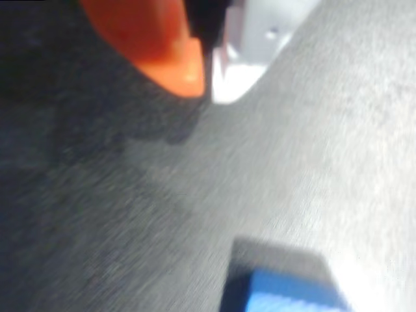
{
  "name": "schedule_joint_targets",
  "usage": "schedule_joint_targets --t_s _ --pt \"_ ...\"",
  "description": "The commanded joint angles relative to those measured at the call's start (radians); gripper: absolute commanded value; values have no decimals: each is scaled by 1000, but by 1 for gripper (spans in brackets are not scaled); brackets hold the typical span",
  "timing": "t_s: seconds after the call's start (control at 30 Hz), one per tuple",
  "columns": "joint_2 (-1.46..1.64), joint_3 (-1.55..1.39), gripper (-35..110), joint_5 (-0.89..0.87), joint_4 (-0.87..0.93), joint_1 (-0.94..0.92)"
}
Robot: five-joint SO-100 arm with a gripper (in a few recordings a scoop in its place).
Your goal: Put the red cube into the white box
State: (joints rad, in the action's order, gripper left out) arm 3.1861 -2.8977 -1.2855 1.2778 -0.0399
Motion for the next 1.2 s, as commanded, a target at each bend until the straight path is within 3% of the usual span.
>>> schedule_joint_targets --t_s 0.0,0.67,0.9,1.17 --pt "11 -32 0 -8 -11 -6" --pt "11 -57 0 -54 40 -5" --pt "11 -57 0 -232 60 -2" --pt "11 -57 0 -268 66 -11"
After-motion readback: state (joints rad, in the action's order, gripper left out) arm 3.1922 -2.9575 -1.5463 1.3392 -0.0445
